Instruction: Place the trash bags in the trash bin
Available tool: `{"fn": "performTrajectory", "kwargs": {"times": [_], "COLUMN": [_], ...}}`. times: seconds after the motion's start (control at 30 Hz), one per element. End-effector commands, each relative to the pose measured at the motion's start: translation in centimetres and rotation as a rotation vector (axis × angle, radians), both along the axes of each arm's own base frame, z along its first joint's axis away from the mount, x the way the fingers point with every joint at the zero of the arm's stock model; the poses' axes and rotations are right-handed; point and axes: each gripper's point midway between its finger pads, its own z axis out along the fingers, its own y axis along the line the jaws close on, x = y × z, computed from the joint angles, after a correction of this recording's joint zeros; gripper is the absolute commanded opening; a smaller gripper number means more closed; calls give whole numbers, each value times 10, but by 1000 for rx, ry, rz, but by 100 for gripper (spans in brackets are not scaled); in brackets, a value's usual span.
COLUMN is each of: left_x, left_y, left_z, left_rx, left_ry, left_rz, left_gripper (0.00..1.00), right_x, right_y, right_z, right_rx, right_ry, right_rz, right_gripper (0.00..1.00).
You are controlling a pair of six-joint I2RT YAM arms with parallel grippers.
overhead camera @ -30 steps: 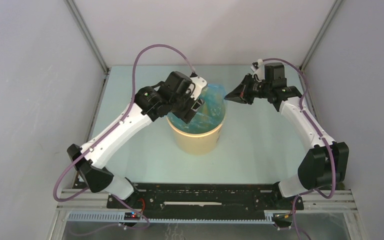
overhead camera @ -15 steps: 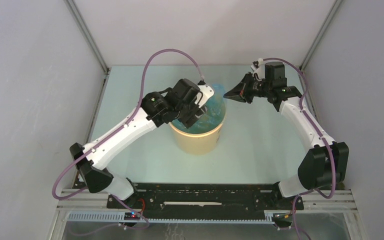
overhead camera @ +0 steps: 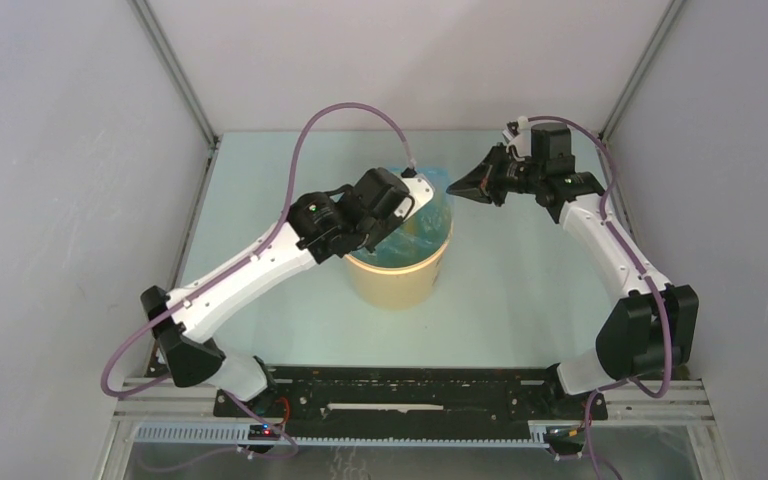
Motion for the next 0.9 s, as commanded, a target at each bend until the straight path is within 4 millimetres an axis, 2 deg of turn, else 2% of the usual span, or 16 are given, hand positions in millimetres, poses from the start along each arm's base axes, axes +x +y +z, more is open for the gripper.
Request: {"fn": "performTrajectory", "kwargs": {"times": [0.0,0.13,0.23,0.43,0.57,0.7,0.87], "left_x": [-30,-68,-94,-126,-136,-130,-119], "left_y": [-2,-11,-19,-30,-35,-31,-30], "left_z": [55,55,46,11,-12,-39,-51], "left_rx": [-154,-263,-323,-359,-378,-369,-339], "left_ry": [-42,84,183,318,374,360,314], "left_rz": [-23,-60,-81,-99,-87,-26,26], "left_gripper": [0,0,0,0,0,0,0], "right_x": [-5,-14,-20,-26,-24,-20,-17], "right_y": [-5,-10,-11,-17,-19,-23,-28], "right_z": [43,42,39,22,11,-2,-21], "right_rx": [45,34,20,-40,-66,-99,-148], "right_ry": [-94,-73,-61,-31,-15,-2,24], "right_rz": [-9,-6,5,12,4,0,0], "right_gripper": [0,0,0,0,0,0,0]}}
